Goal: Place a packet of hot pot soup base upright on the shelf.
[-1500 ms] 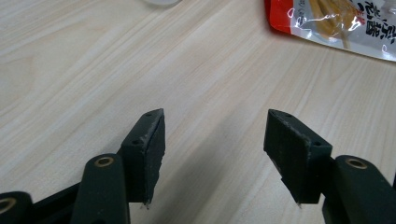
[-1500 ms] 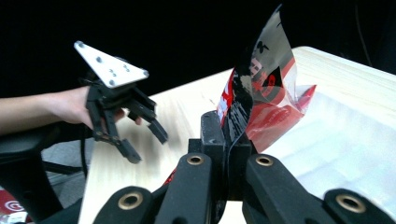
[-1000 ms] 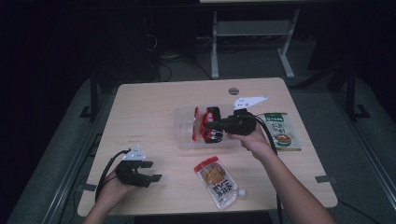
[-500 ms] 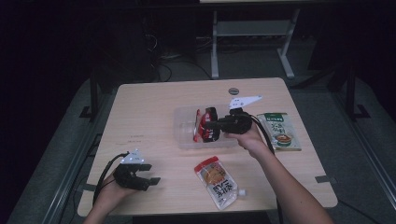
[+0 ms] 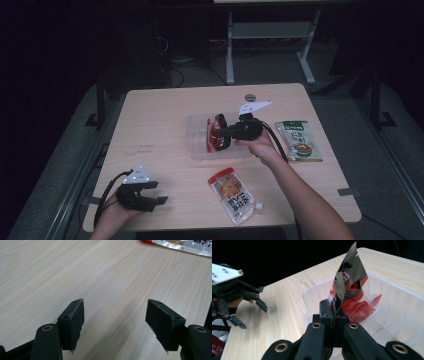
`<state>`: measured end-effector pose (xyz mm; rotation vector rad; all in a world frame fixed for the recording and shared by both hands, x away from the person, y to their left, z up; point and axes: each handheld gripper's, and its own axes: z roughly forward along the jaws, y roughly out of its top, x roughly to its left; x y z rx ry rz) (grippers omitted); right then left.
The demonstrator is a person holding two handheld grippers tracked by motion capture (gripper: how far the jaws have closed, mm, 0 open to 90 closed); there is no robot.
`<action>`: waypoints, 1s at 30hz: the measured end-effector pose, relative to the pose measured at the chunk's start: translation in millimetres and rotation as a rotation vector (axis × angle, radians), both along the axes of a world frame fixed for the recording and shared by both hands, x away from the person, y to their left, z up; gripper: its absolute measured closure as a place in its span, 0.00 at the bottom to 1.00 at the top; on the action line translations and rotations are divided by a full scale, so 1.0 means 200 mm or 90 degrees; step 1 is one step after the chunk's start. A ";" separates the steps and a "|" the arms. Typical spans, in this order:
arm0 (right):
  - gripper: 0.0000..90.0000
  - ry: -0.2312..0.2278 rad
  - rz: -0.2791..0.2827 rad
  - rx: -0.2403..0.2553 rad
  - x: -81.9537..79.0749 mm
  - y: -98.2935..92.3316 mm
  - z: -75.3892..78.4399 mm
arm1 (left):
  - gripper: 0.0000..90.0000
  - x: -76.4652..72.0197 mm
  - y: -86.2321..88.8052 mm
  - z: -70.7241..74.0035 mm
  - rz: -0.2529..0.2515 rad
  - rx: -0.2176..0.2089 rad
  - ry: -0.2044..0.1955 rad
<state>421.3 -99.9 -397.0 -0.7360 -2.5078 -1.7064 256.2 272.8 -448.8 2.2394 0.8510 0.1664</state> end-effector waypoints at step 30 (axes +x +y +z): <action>0.50 0.000 -0.040 -0.011 -0.11 -0.07 0.07 | 0.34 0.11 -0.09 0.01 -0.054 0.003 -0.008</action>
